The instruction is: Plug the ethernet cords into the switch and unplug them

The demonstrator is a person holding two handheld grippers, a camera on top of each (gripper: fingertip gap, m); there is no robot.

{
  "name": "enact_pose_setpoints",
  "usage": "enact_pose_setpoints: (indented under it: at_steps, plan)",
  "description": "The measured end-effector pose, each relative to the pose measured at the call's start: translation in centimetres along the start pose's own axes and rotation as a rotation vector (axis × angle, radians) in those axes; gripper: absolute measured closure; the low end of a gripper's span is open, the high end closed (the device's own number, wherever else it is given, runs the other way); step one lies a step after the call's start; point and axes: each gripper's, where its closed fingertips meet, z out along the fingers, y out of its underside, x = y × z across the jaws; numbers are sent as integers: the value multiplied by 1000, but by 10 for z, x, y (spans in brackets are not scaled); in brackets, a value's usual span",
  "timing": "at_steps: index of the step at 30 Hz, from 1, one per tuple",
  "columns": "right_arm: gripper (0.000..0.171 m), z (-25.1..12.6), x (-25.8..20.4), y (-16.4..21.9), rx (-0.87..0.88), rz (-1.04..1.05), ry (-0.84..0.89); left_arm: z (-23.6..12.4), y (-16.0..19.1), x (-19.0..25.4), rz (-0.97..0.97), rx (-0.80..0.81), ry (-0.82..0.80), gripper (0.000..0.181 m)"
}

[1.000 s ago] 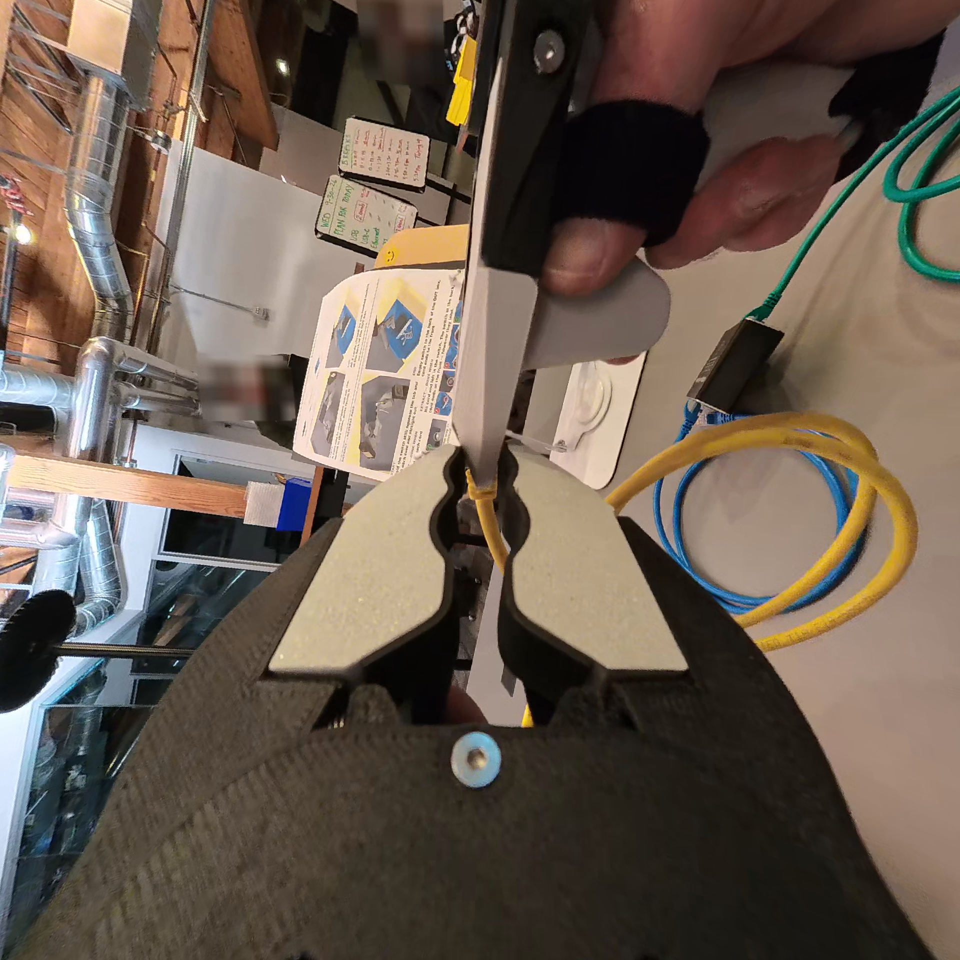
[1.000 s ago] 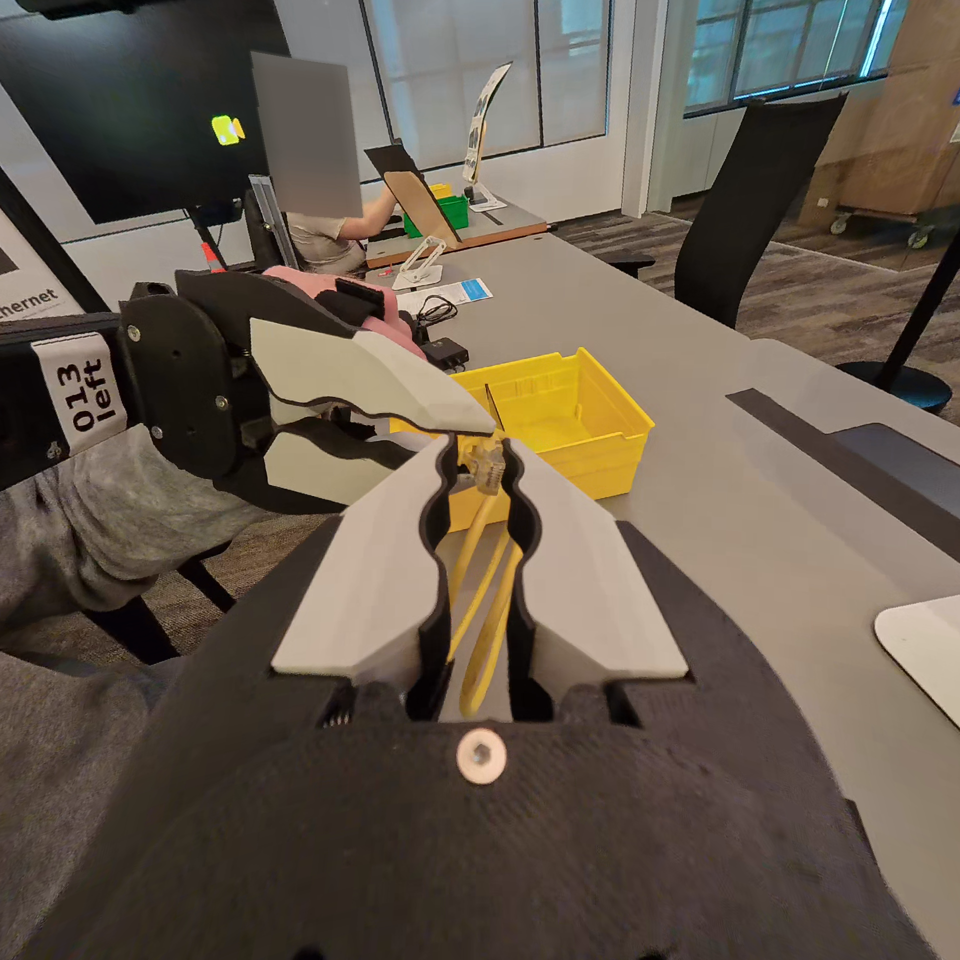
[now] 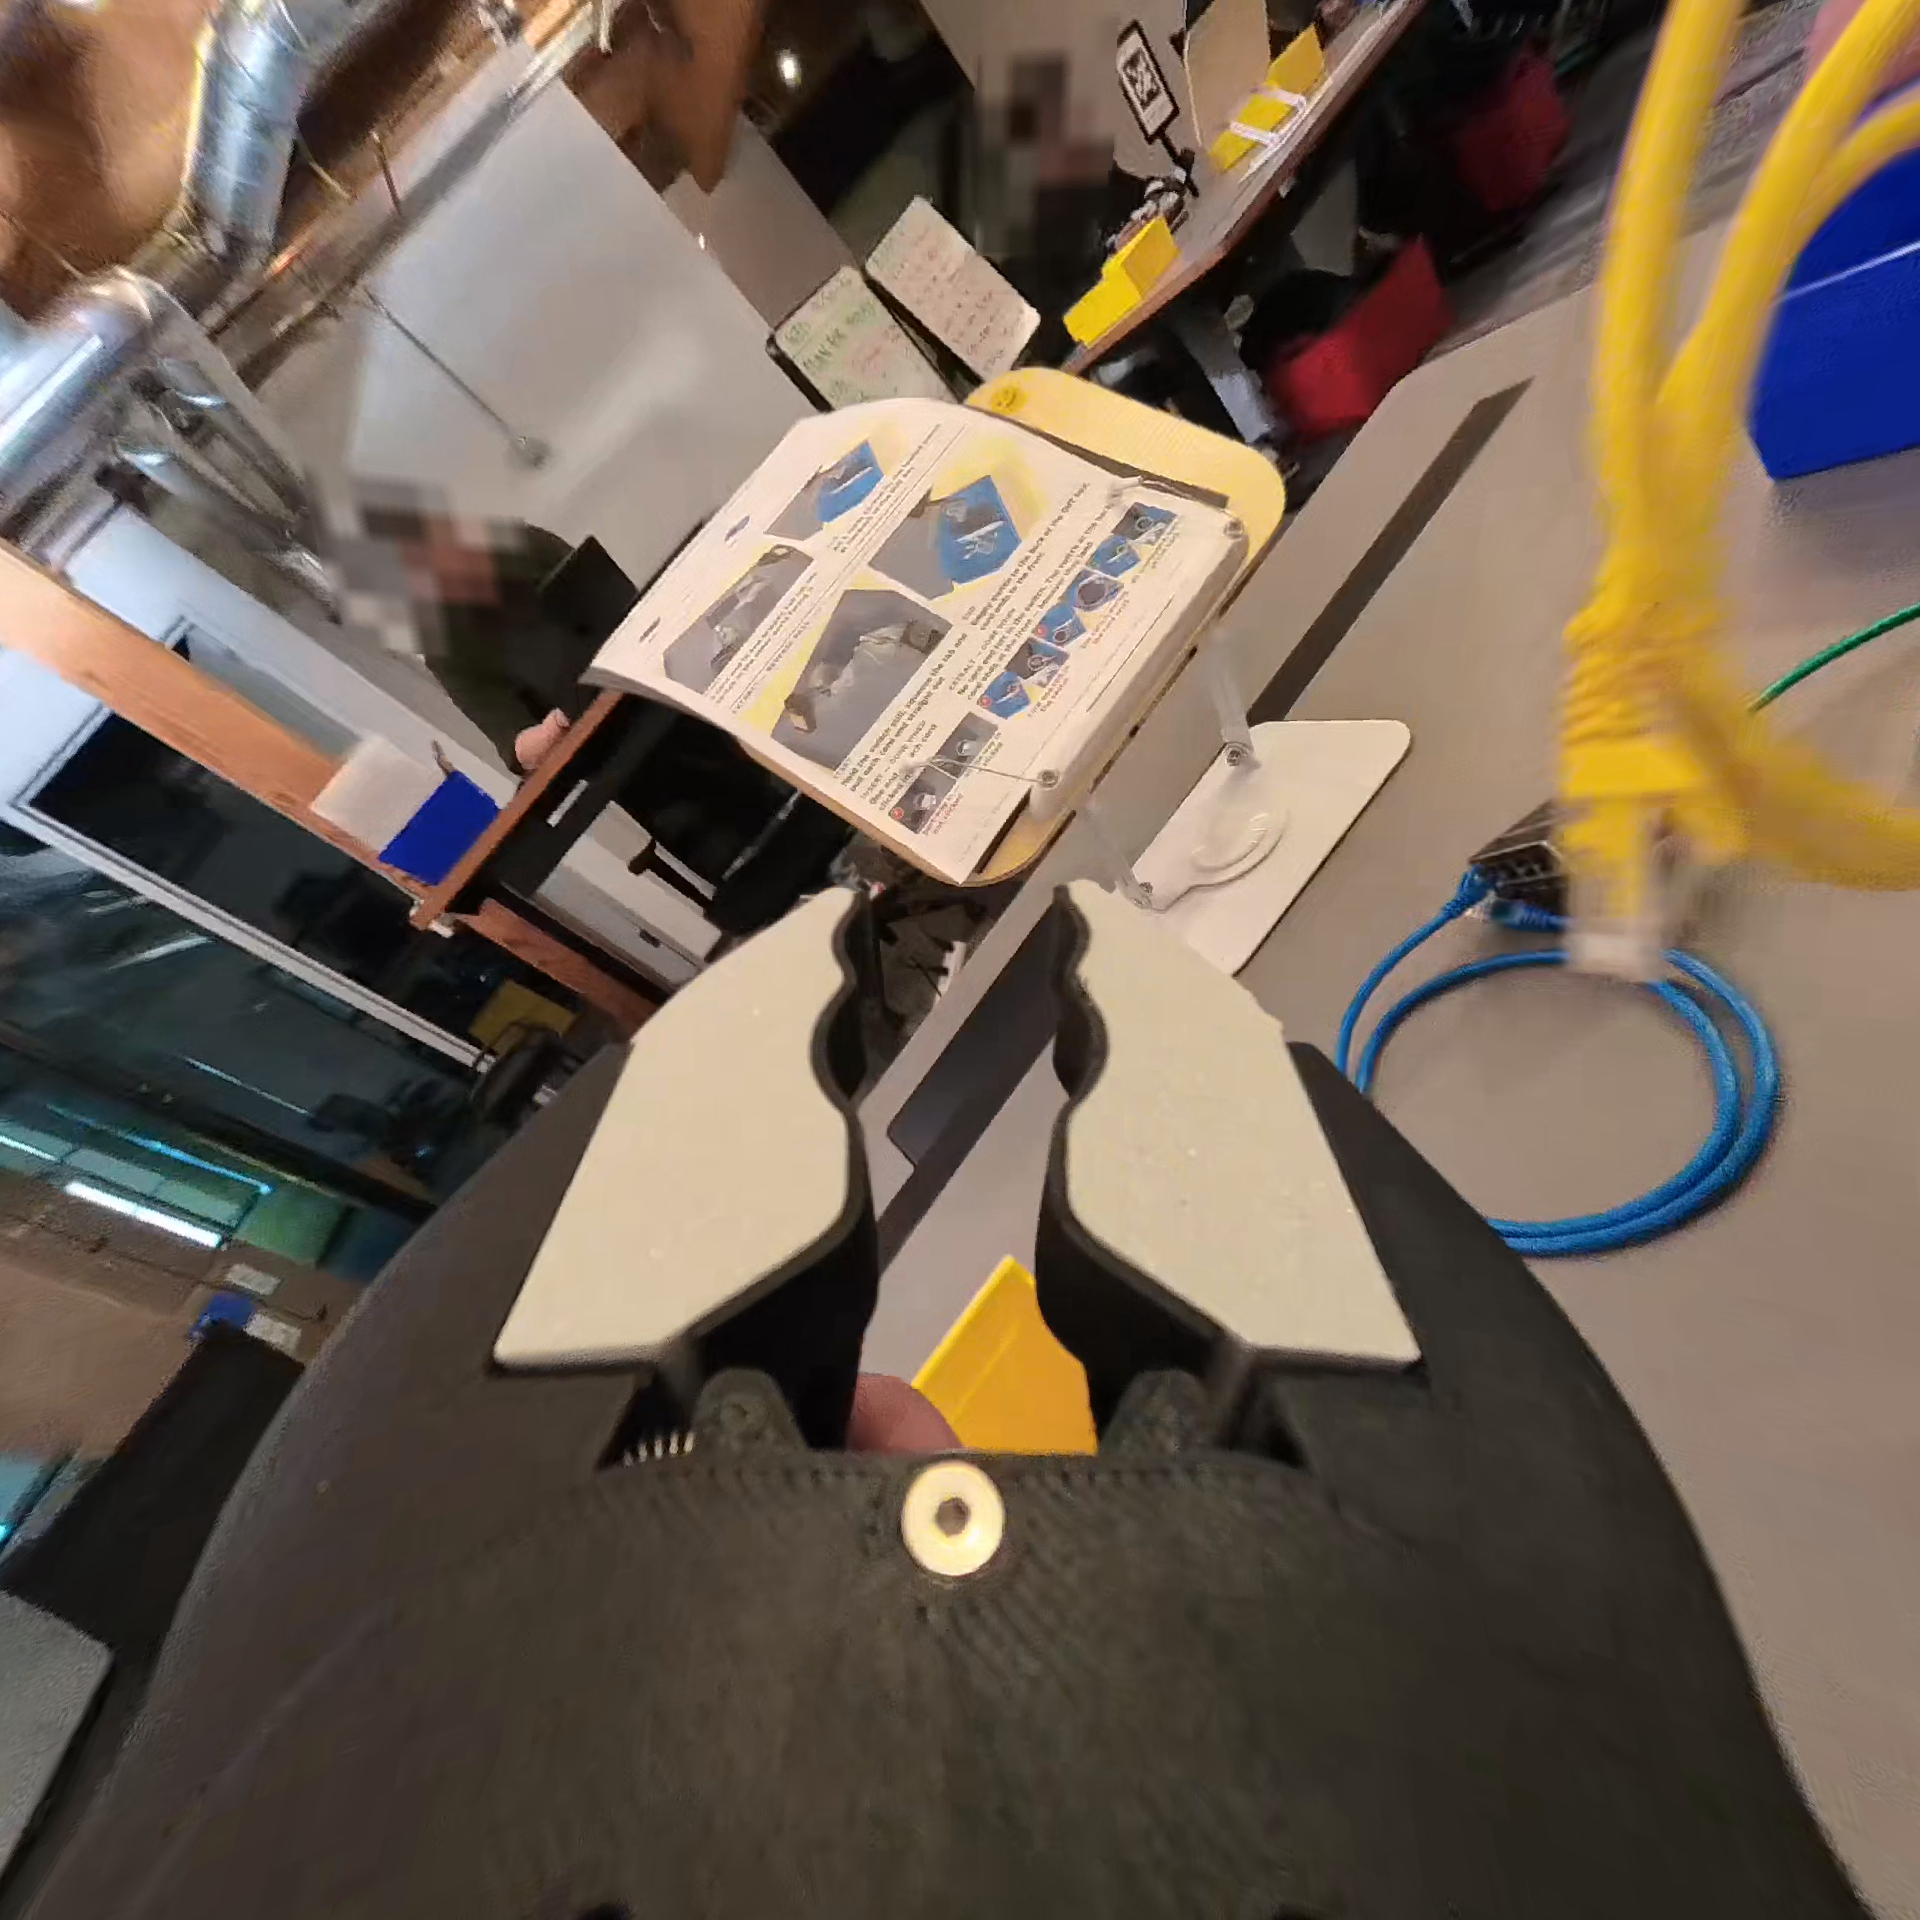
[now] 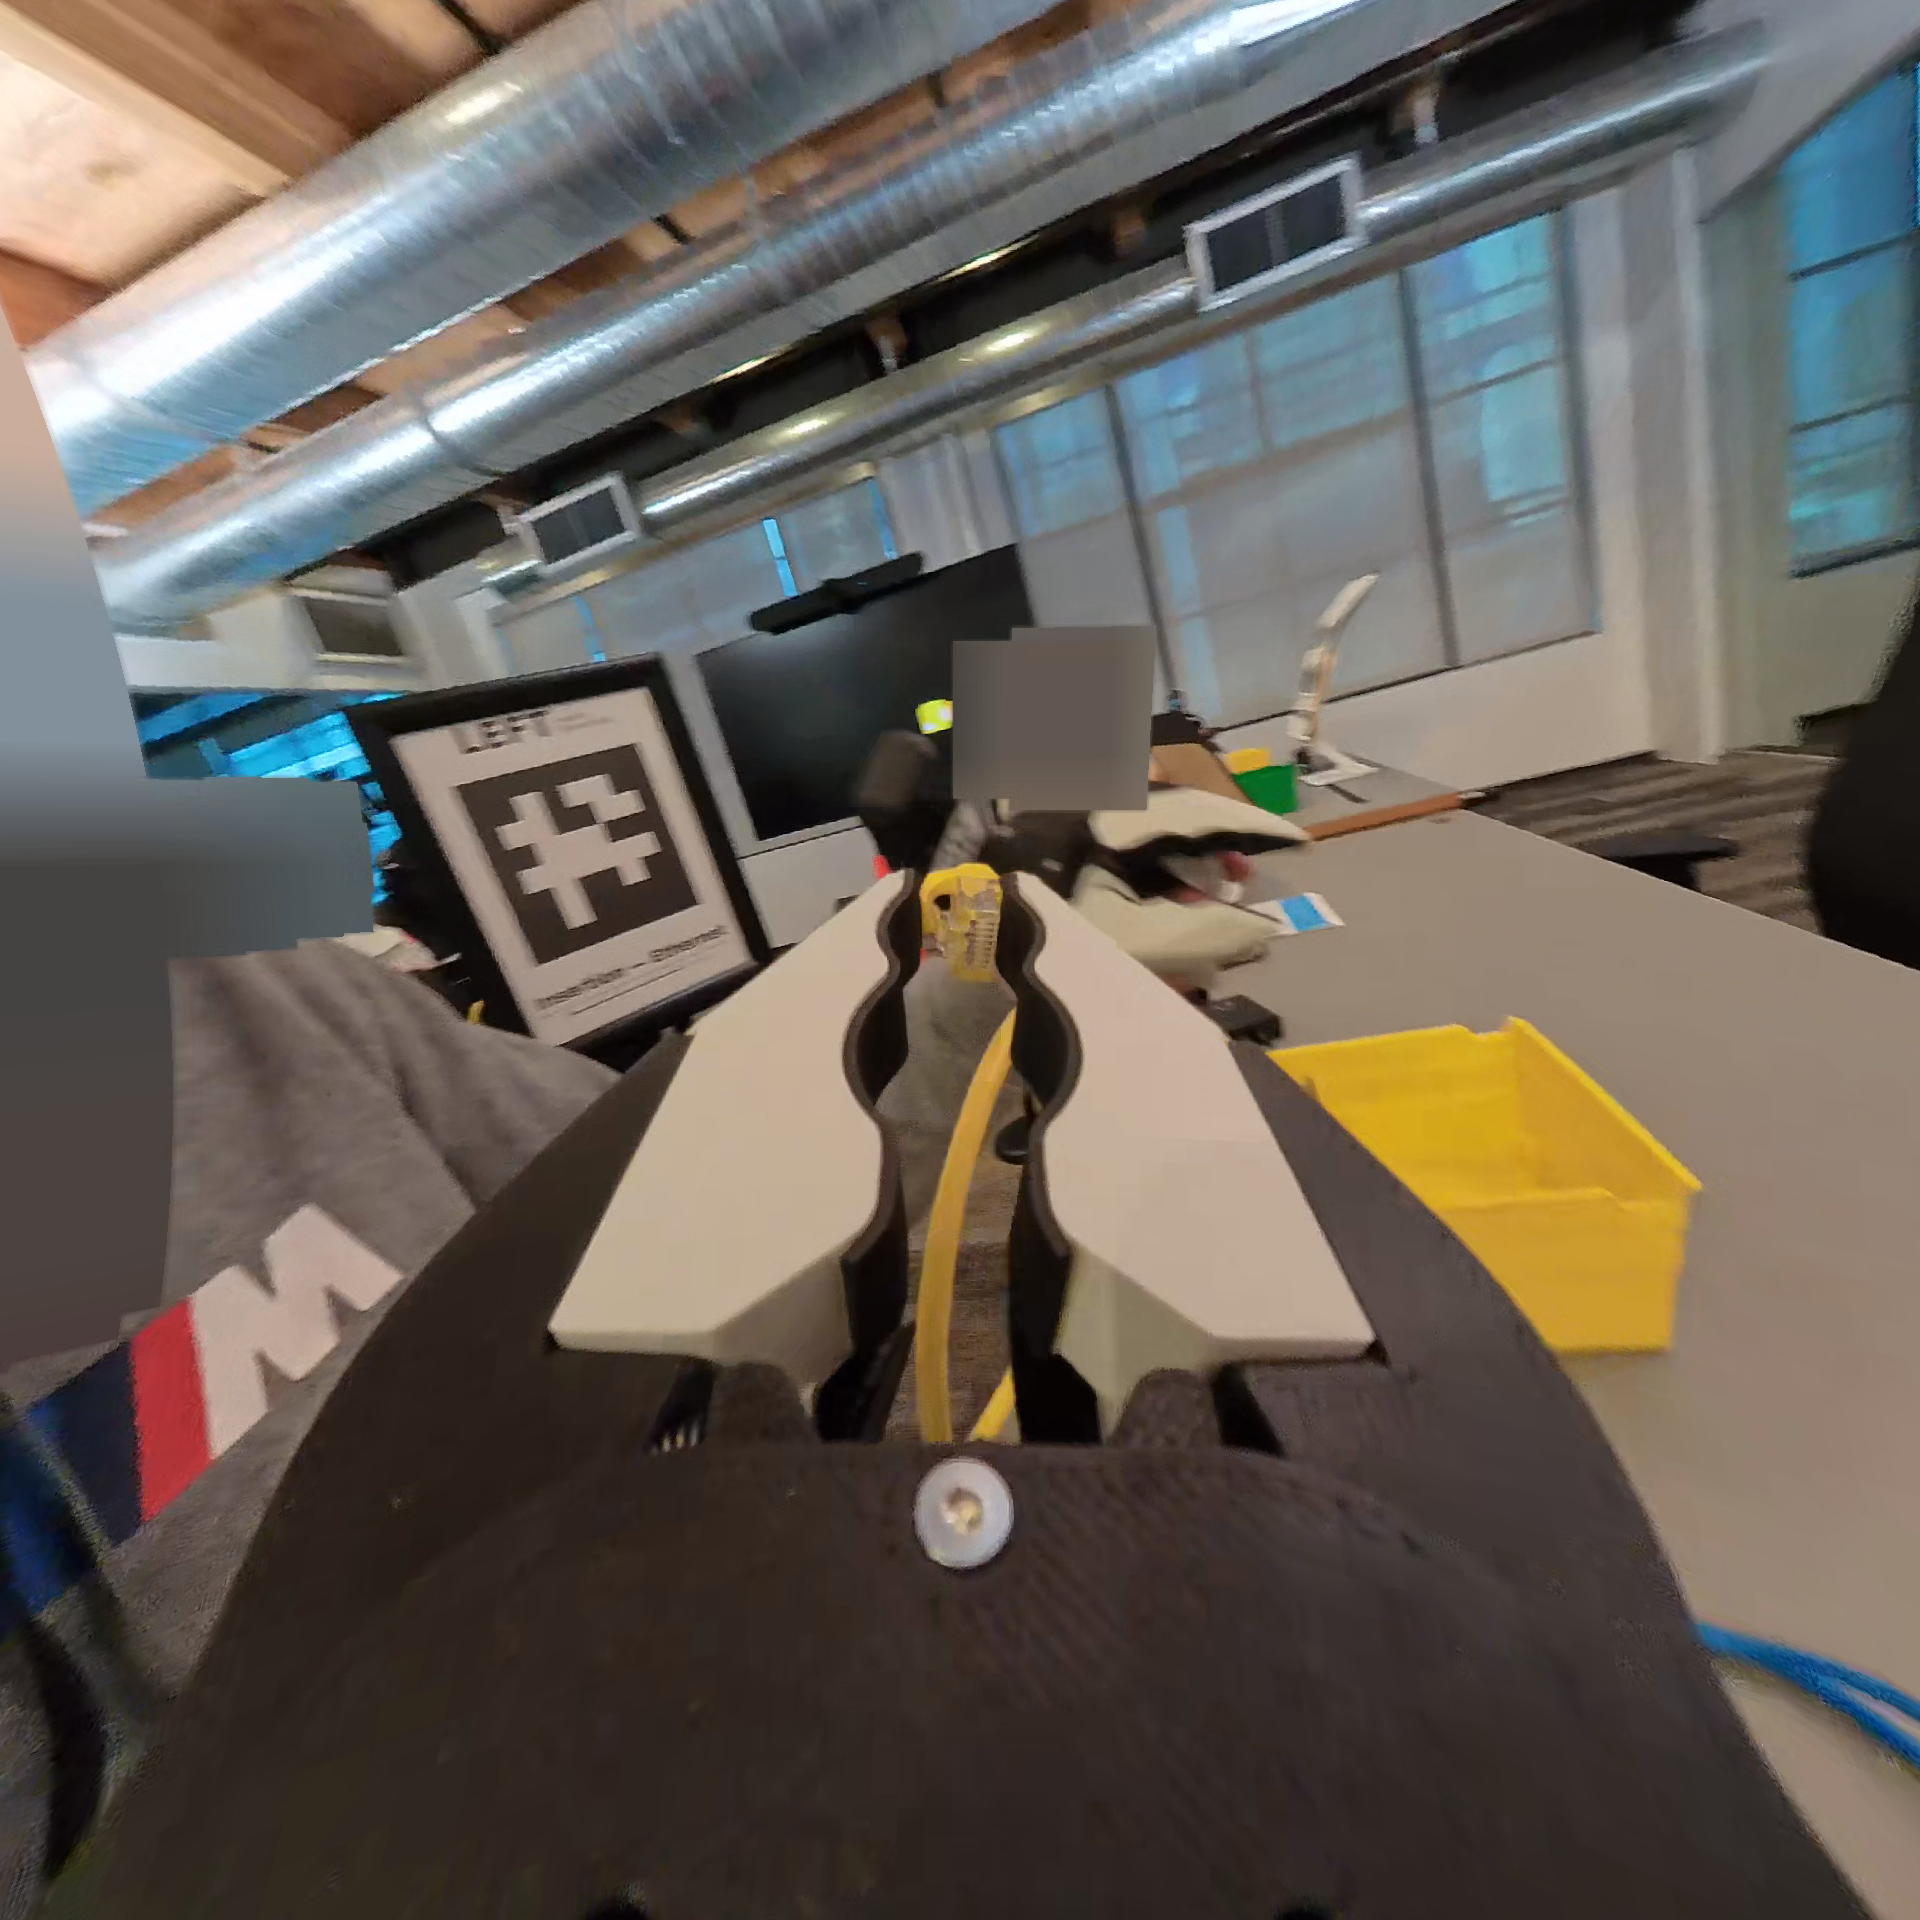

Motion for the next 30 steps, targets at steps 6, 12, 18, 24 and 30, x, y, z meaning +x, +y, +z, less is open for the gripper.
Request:
enact_pose_setpoints:
  at_steps: [6, 12, 18, 24, 30]
  plan:
    - [160, 29, -39, 10, -32, -15, -124, 27, -35, 60, 65, 200, 81, 133]
    - [160, 24, -8, 24, -25, 95, -79, 14, -98, 88, 58, 394, 127, 130]
    - [160, 23, 3, 36, -55, 133, -47, 9, -121, 100, 26, 460, 149, 138]
    - [160, 24, 7, 45, -100, 165, -20, 5, -128, 104, 29, 489, 144, 156]
    - [161, 23, 6, 49, -135, 192, -37, 3, -129, 111, 77, 478, 176, 162]
